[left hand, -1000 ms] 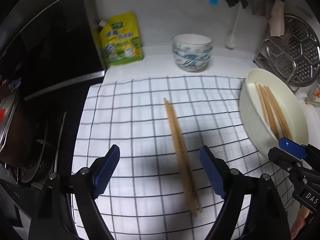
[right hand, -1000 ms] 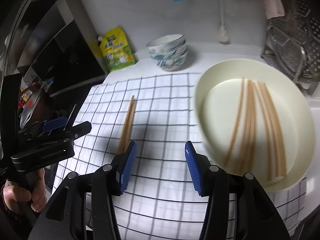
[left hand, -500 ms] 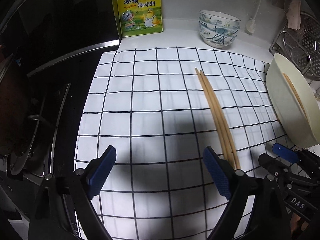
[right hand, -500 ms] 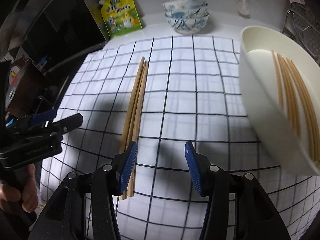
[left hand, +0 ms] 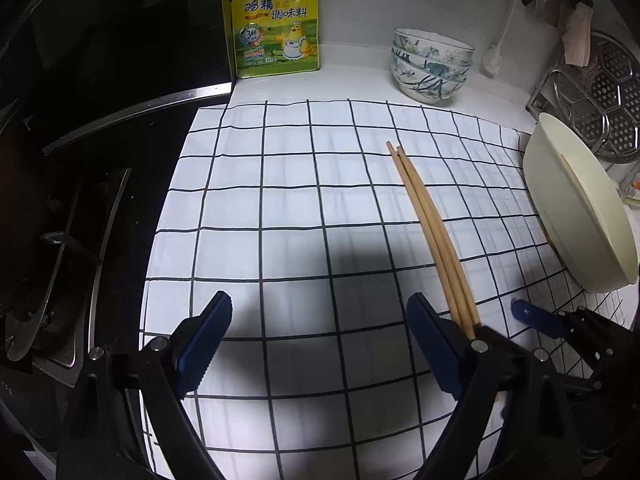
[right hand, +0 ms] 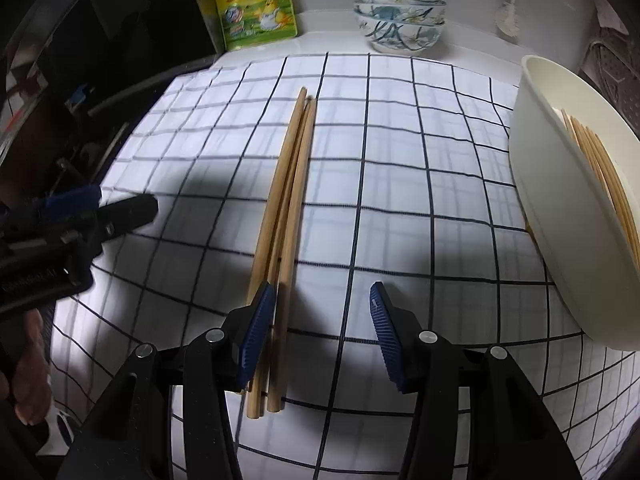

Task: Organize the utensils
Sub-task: 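Lower both grippers onto the remaining chopsticks and spread them apart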

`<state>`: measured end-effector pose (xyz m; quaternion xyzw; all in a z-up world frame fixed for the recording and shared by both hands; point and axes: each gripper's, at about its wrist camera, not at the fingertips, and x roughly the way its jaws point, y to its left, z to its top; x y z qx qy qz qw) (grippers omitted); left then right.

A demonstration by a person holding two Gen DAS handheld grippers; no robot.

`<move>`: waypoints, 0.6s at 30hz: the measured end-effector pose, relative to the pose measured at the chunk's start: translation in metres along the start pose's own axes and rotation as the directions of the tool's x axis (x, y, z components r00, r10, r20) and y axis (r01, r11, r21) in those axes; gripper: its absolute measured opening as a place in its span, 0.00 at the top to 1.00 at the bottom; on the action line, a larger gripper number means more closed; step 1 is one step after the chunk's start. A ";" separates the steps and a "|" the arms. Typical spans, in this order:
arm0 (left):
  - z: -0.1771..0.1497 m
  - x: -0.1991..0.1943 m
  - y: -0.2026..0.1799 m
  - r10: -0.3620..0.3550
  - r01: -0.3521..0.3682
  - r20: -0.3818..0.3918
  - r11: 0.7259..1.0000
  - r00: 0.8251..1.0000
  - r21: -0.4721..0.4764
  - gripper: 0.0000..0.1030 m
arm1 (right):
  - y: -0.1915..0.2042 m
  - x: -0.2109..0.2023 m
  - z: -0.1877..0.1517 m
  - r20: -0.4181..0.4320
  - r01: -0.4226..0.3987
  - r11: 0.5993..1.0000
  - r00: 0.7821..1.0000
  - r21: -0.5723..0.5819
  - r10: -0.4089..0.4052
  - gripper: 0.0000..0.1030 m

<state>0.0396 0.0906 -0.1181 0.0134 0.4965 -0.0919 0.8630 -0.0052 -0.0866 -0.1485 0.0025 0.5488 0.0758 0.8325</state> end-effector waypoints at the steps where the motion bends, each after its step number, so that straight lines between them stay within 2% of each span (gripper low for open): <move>1: 0.000 0.000 -0.002 -0.006 0.006 0.005 1.000 1.000 0.001 0.15 | 0.001 0.000 -0.002 0.005 0.013 1.000 1.000 -0.008 -0.013 0.53; 12: 0.003 0.007 -0.040 -0.083 0.082 0.023 0.994 0.996 0.068 0.14 | -0.035 -0.008 -0.008 0.032 0.059 0.995 0.998 0.083 -0.062 0.53; 18: 0.004 0.023 -0.057 -0.075 0.073 0.007 0.992 0.997 0.107 0.14 | -0.048 -0.014 -0.013 0.043 0.070 0.991 0.996 0.111 -0.075 0.53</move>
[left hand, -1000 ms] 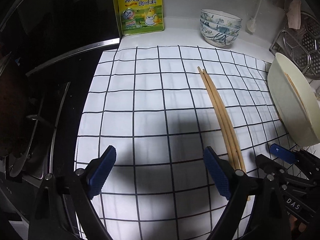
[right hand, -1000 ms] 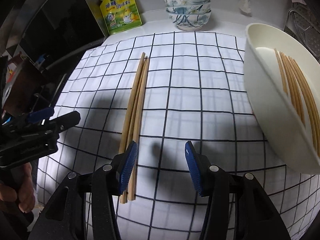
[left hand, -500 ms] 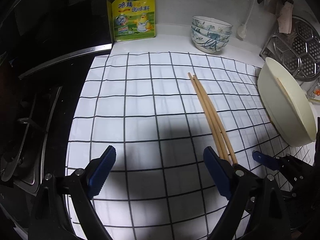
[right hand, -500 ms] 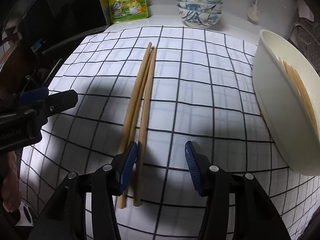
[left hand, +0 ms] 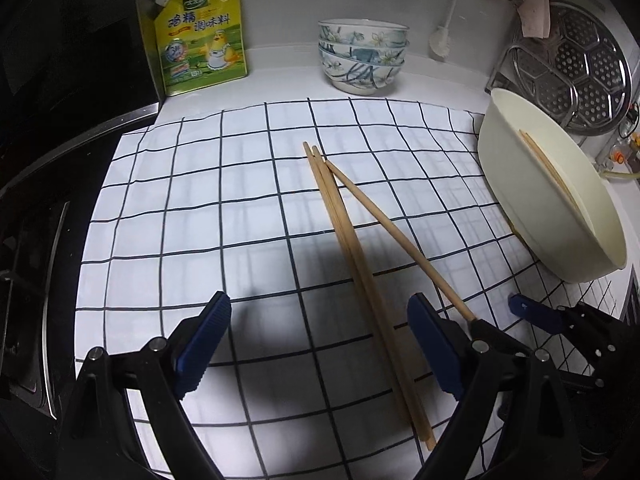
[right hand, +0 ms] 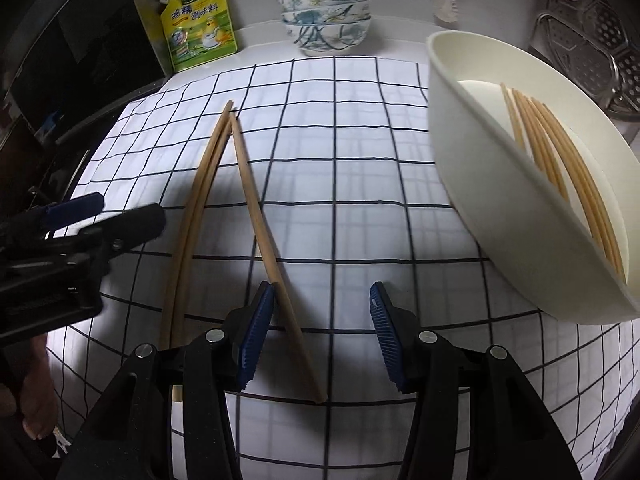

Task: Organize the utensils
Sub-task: 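Lower both grippers onto the remaining chopsticks and spread them apart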

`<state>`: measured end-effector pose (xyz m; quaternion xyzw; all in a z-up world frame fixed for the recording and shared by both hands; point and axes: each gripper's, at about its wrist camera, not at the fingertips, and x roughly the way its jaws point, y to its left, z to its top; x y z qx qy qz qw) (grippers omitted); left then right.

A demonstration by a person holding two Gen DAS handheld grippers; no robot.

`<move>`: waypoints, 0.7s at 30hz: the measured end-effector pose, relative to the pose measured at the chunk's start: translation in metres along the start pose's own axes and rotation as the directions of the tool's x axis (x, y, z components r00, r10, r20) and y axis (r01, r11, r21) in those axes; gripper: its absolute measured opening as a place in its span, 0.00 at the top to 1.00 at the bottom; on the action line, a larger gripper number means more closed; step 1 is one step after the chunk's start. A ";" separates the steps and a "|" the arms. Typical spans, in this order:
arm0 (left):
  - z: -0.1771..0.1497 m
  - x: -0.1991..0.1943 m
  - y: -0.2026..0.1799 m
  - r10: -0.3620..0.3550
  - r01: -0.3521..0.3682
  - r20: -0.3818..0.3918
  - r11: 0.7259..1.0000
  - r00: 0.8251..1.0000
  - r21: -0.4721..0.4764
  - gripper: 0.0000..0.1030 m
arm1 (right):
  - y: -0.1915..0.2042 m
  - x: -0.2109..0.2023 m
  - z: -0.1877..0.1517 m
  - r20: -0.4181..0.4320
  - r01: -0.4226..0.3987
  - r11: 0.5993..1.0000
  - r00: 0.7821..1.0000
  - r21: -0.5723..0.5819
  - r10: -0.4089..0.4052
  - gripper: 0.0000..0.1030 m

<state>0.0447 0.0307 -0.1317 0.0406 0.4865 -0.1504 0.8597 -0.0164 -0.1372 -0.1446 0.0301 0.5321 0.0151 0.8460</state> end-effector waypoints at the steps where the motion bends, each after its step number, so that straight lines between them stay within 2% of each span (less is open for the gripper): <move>1: 0.000 0.002 -0.001 0.003 -0.003 -0.002 1.000 1.000 0.005 0.14 | -0.002 -0.001 -0.001 0.004 -0.001 1.000 1.000 0.005 0.001 0.53; 14: -0.006 0.013 0.016 0.068 -0.067 -0.032 0.998 0.997 0.012 0.14 | -0.002 -0.002 0.007 0.025 -0.013 1.000 1.000 0.018 0.013 0.53; 21: -0.001 0.009 0.014 0.026 -0.026 -0.009 1.000 1.000 -0.007 0.14 | -0.003 -0.001 0.010 0.032 -0.015 1.000 0.999 0.019 0.014 0.52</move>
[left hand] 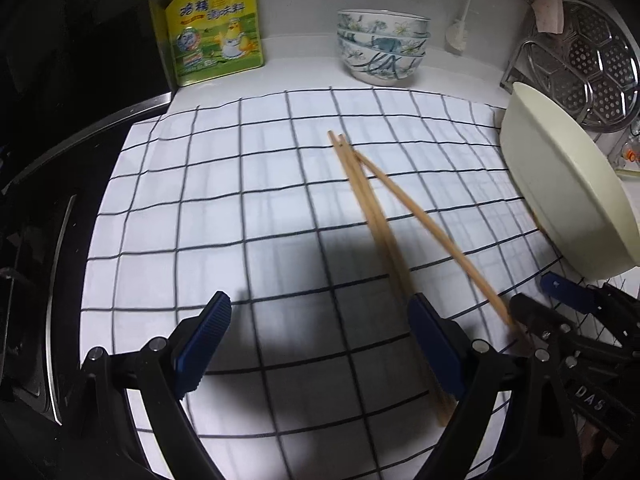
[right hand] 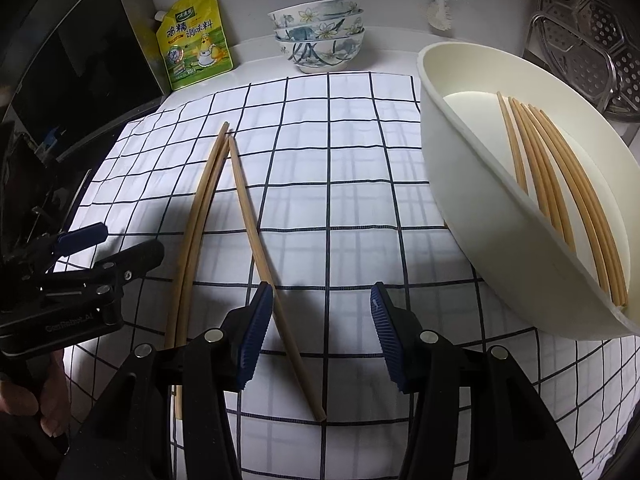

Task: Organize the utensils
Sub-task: 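Lower both grippers onto the remaining chopsticks and spread them apart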

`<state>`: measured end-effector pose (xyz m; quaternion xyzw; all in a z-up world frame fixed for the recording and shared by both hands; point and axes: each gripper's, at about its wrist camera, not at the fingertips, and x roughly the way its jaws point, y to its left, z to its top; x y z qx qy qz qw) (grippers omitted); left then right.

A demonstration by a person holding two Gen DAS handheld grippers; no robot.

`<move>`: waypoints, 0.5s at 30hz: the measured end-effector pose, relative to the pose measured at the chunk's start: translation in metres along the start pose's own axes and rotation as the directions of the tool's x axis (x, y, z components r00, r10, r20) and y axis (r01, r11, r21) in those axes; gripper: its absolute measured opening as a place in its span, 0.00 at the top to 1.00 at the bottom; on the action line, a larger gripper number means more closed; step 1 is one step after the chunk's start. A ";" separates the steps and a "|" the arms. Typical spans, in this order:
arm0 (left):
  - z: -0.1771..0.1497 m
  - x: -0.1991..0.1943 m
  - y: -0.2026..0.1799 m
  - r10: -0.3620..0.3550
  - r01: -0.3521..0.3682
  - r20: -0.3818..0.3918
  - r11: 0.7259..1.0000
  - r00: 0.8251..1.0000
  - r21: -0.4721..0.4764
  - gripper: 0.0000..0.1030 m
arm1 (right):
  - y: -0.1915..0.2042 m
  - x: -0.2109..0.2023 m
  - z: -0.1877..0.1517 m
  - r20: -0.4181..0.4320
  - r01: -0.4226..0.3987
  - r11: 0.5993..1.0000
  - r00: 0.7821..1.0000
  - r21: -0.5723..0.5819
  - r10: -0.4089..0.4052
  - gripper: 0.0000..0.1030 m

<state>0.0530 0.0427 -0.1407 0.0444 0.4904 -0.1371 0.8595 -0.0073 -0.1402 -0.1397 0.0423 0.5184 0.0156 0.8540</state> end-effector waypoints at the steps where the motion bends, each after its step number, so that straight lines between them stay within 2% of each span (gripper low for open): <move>1: 0.003 0.001 -0.005 -0.004 0.004 0.005 1.000 1.000 0.009 0.14 | -0.001 0.000 0.000 -0.002 0.006 1.000 1.000 -0.002 -0.006 0.52; 7: 0.005 0.011 -0.017 0.021 -0.021 -0.001 0.999 1.000 0.039 0.14 | -0.007 0.001 -0.004 -0.010 0.019 1.000 1.000 0.009 -0.019 0.52; 15: -0.007 0.011 0.006 0.053 -0.052 -0.023 0.999 0.998 0.006 0.14 | -0.004 0.001 0.000 -0.010 0.002 1.000 1.000 0.005 -0.002 0.52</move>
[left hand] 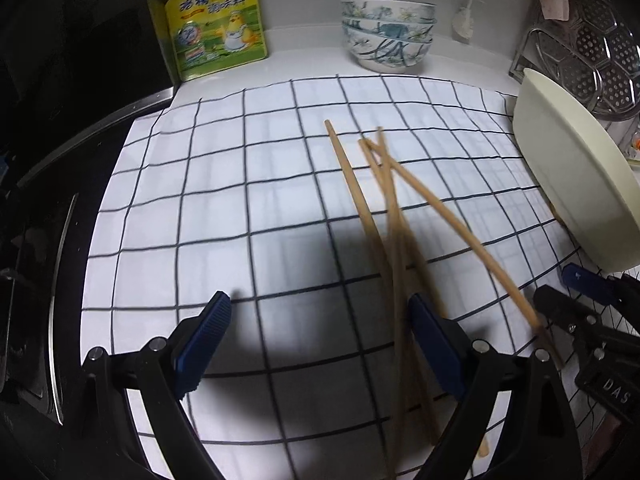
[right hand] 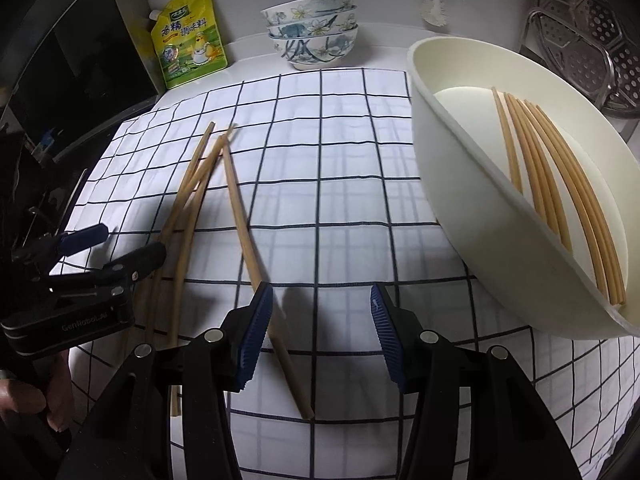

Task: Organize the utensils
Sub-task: 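Lower both grippers onto the remaining chopsticks and spread them apart, then close the left gripper on one loose chopstick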

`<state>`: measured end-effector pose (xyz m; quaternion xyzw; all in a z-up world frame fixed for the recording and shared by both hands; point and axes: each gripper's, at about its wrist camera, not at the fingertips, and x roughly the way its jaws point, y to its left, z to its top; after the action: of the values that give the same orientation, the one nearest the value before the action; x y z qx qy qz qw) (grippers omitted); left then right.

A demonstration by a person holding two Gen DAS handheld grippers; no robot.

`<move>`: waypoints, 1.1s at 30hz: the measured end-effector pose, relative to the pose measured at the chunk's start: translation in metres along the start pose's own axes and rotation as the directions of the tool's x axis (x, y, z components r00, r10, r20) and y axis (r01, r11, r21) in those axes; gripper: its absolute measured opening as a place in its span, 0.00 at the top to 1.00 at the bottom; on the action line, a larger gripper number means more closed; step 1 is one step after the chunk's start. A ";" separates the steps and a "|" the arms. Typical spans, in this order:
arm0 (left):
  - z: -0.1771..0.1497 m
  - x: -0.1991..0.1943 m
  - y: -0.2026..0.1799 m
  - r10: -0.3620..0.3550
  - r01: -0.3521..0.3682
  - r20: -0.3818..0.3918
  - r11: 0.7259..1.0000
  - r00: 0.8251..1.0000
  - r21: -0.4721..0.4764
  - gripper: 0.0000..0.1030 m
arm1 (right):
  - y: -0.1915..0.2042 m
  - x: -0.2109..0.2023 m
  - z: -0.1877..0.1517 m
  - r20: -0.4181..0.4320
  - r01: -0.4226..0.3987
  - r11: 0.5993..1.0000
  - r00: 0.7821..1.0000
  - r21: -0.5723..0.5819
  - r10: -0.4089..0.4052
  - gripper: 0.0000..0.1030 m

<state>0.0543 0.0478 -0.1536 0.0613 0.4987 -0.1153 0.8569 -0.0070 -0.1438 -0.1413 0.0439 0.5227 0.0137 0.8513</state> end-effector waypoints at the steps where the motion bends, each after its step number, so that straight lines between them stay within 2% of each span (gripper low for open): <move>1: -0.002 -0.001 0.003 0.001 -0.001 0.002 1.000 1.000 -0.008 0.14 | 0.001 0.001 0.000 0.000 -0.003 1.000 1.000 -0.002 0.003 0.52; 12: -0.005 -0.009 0.020 0.021 -0.020 0.019 0.998 1.000 -0.055 0.14 | 0.010 0.011 0.005 -0.017 -0.023 0.998 1.000 -0.059 0.022 0.52; 17: 0.005 -0.011 0.021 0.036 -0.035 0.045 0.999 0.998 -0.029 0.14 | 0.012 0.015 0.006 -0.017 -0.019 0.996 1.000 -0.082 0.018 0.52; 24: 0.007 -0.001 0.018 0.028 -0.029 0.021 0.998 0.999 0.053 0.15 | 0.013 0.016 0.007 -0.012 -0.020 0.995 1.000 -0.095 0.019 0.52; 29: 0.007 -0.001 0.012 0.016 -0.018 0.026 0.996 1.000 0.090 0.22 | 0.016 0.018 0.009 -0.008 -0.004 0.992 1.000 -0.123 0.003 0.52; 33: 0.009 -0.002 0.006 -0.006 0.003 0.027 0.993 1.000 0.122 0.35 | 0.020 0.020 0.010 -0.003 0.004 0.989 1.000 -0.147 -0.005 0.52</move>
<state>0.0627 0.0519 -0.1473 0.1108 0.4790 -0.1484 0.8581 0.0118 -0.1228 -0.1530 -0.0202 0.5219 0.0503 0.8513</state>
